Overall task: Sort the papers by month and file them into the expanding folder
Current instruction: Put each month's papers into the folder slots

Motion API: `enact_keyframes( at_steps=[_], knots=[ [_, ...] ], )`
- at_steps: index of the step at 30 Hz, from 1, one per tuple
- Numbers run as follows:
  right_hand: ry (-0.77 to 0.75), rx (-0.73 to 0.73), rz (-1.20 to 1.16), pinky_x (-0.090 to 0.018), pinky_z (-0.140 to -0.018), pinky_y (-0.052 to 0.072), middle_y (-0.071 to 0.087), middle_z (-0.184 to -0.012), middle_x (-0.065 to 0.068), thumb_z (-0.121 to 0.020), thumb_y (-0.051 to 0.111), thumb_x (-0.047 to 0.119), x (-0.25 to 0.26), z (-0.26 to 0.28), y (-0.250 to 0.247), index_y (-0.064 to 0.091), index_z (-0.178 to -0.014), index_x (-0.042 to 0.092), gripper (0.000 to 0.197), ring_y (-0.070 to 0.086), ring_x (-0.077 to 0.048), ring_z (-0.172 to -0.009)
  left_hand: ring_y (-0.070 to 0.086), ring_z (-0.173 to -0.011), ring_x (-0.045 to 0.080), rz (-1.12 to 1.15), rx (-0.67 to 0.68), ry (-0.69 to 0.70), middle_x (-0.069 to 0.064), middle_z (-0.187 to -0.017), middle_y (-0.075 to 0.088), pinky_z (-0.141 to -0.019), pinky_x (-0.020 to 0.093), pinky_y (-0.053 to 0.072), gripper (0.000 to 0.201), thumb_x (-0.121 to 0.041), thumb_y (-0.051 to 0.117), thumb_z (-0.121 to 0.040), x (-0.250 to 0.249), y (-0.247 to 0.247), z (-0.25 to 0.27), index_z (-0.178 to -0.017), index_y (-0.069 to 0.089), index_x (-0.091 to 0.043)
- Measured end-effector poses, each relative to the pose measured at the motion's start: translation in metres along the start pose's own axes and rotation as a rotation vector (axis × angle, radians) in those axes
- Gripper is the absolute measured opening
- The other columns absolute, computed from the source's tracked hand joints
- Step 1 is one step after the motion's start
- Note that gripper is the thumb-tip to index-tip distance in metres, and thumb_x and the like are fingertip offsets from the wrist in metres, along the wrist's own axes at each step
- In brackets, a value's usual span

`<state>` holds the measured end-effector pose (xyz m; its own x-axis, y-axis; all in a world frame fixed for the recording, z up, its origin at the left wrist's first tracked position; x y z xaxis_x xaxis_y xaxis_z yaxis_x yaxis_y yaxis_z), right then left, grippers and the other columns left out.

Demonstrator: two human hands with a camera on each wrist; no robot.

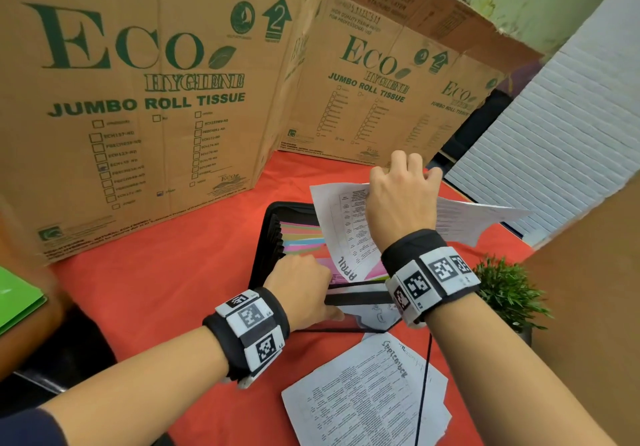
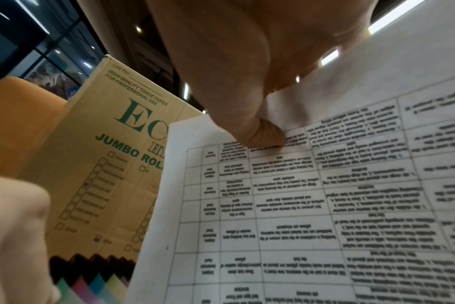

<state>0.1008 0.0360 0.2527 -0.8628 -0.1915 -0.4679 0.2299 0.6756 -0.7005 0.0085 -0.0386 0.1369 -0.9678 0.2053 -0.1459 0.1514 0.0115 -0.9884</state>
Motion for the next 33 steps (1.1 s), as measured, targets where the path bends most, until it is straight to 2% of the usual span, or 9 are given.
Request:
enact_keyframes(
  at_steps=[5, 10, 14, 18, 22, 28, 33],
  knots=[
    [-0.026, 0.013, 0.009, -0.04, -0.071, 0.03, 0.044, -0.082, -0.008, -0.079, 0.048, 0.004, 0.002, 0.0, 0.001, 0.039, -0.066, 0.015, 0.019, 0.044, -0.029, -0.082, 0.06, -0.078, 0.026, -0.004, 0.001, 0.009, 0.003, -0.083, 0.064, -0.062, 0.031, 0.037, 0.058, -0.077, 0.056, -0.074, 0.0, 0.0, 0.0, -0.071, 0.048, -0.019],
    [0.044, -0.01, 0.006, -0.041, -0.073, 0.034, 0.048, -0.083, -0.009, -0.08, 0.054, 0.007, -0.005, -0.007, 0.0, 0.053, -0.066, 0.013, 0.015, 0.046, -0.03, -0.083, 0.061, -0.077, 0.026, -0.035, 0.006, 0.026, 0.003, -0.082, 0.065, -0.064, 0.031, 0.04, 0.057, -0.077, 0.055, -0.074, 0.0, 0.0, -0.001, -0.075, 0.055, -0.02],
    [0.061, -0.017, 0.009, -0.041, -0.071, 0.034, 0.048, -0.082, -0.01, -0.079, 0.056, 0.006, -0.009, -0.009, -0.001, 0.049, -0.065, 0.013, 0.017, 0.046, -0.03, -0.082, 0.062, -0.08, 0.026, -0.042, 0.017, 0.019, 0.003, -0.085, 0.065, -0.066, 0.033, 0.041, 0.056, -0.077, 0.055, -0.074, 0.0, 0.0, -0.001, -0.078, 0.057, -0.02],
    [0.059, -0.016, 0.013, -0.041, -0.071, 0.035, 0.049, -0.083, -0.01, -0.08, 0.056, 0.007, -0.013, -0.01, -0.001, 0.055, -0.068, 0.011, 0.012, 0.046, -0.031, -0.083, 0.062, -0.081, 0.026, -0.048, 0.03, 0.025, 0.003, -0.086, 0.065, -0.066, 0.033, 0.039, 0.056, -0.077, 0.054, -0.075, 0.0, -0.001, 0.0, -0.077, 0.053, -0.022],
    [0.069, -0.014, 0.028, -0.041, -0.072, 0.037, 0.05, -0.084, -0.01, -0.081, 0.06, 0.011, -0.015, -0.01, 0.0, 0.057, -0.07, 0.012, 0.012, 0.047, -0.031, -0.084, 0.062, -0.081, 0.027, -0.053, 0.035, 0.027, 0.003, -0.086, 0.065, -0.066, 0.032, 0.037, 0.057, -0.077, 0.054, -0.075, -0.001, -0.002, 0.0, -0.083, 0.06, -0.021],
    [0.09, -0.066, 0.047, -0.039, -0.068, 0.032, 0.047, -0.082, -0.01, -0.079, 0.061, 0.01, -0.026, -0.013, -0.007, 0.052, -0.068, 0.012, 0.014, 0.046, -0.031, -0.082, 0.06, -0.076, 0.027, -0.042, 0.027, 0.033, 0.003, -0.081, 0.063, -0.063, 0.032, 0.035, 0.057, -0.077, 0.055, -0.075, -0.001, -0.005, 0.001, -0.075, 0.051, -0.02],
    [0.076, -0.074, 0.06, -0.039, -0.067, 0.03, 0.047, -0.083, -0.01, -0.08, 0.06, 0.01, -0.024, -0.013, -0.014, 0.052, -0.069, 0.012, 0.013, 0.045, -0.031, -0.082, 0.049, -0.067, 0.025, -0.039, 0.032, 0.037, 0.003, -0.076, 0.06, -0.062, 0.033, 0.034, 0.058, -0.076, 0.055, -0.075, -0.002, -0.007, 0.002, -0.072, 0.049, -0.018]
  ],
)
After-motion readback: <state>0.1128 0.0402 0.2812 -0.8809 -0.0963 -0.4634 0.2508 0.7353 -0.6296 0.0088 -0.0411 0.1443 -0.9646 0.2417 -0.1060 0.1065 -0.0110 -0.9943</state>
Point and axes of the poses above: each hand's wrist, its own z-axis away from the middle knuckle, its own y-axis out of the palm, x = y × z, the point moved 1 cm from there along -z, towards the middle knuckle
